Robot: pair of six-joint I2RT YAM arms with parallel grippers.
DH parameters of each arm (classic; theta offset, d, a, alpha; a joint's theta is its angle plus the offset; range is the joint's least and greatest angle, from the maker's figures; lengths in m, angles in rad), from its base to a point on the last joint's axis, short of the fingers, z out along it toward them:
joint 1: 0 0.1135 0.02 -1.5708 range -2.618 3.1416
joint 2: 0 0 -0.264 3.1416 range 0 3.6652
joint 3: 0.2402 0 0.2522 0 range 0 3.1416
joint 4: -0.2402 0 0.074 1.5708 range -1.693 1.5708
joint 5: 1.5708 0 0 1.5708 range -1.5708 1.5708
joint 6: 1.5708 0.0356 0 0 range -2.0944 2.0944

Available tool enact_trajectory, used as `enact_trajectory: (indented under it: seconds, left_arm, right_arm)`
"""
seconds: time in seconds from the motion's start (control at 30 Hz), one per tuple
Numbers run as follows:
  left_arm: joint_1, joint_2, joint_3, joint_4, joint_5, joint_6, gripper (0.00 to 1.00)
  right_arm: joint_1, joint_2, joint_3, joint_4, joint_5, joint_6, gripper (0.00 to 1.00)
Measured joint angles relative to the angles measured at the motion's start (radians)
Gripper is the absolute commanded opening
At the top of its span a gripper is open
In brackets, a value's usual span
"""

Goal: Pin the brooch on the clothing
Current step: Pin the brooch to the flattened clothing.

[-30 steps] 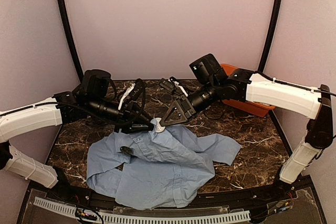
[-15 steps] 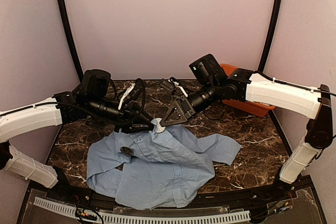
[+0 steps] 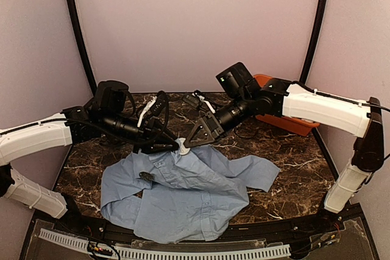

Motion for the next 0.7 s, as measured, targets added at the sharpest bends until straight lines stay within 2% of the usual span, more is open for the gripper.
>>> enact_trajectory:
  seconds: [0.7]
  left_arm:
    - [-0.018, 0.006, 0.0, -0.007, -0.011, 0.009, 0.26]
  right_arm:
    - [0.01, 0.012, 0.019, -0.034, 0.014, -0.002, 0.0]
